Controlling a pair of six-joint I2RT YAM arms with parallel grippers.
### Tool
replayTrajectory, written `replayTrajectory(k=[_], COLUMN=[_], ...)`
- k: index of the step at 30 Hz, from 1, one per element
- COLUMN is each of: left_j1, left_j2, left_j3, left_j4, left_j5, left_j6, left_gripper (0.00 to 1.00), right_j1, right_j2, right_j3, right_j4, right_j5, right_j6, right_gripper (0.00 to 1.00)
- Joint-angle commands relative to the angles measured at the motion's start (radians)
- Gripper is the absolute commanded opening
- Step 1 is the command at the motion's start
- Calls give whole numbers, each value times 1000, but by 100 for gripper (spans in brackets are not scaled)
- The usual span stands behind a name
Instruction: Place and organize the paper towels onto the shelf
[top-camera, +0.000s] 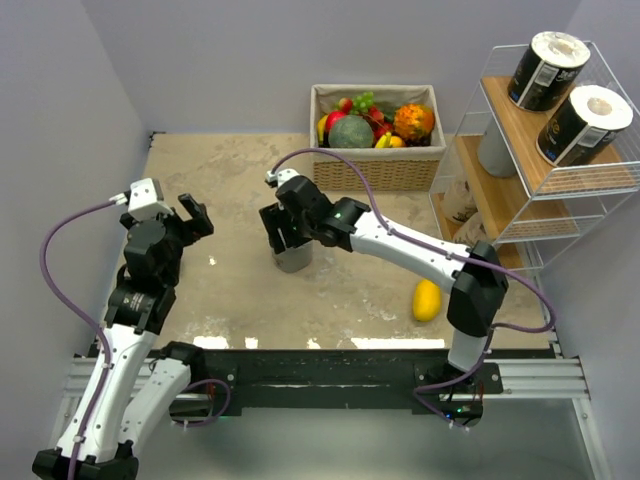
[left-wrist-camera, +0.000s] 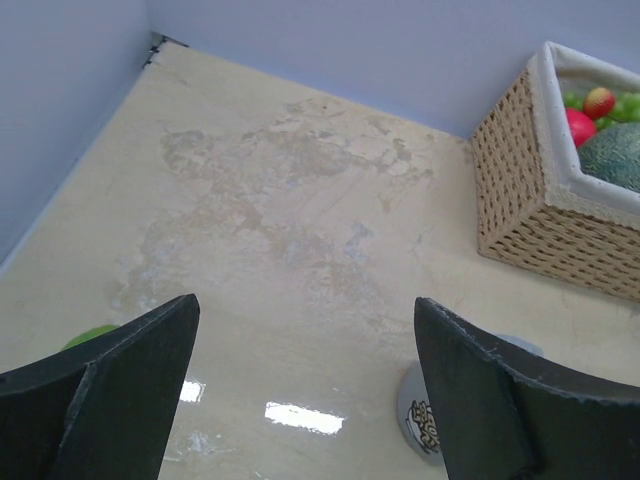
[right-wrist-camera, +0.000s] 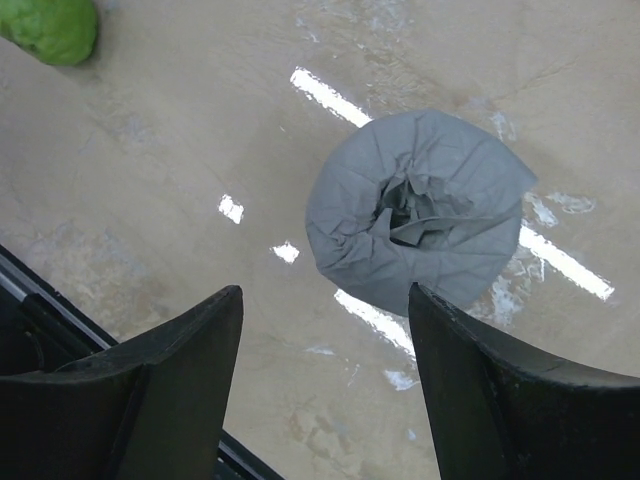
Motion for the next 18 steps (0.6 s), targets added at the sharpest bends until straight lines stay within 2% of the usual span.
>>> replayTrajectory(k=[1, 8, 18], left_j1=[-6, -9, -9], left_j2=[7, -4, -11], left_j3=[30, 29, 29], left_j4=[-10, -10, -16], left_j5=[-150, -163, -189], left_j6=[-1, -5, -13], left_gripper=[93, 93, 93], right_j1=[7, 11, 31], right_j2=[49, 129, 255], right_j3=[80, 140, 210], right_j4=[21, 1, -45], right_j5=[54, 50, 177], right_j6=[-11, -33, -74], right_gripper=[69, 61, 59])
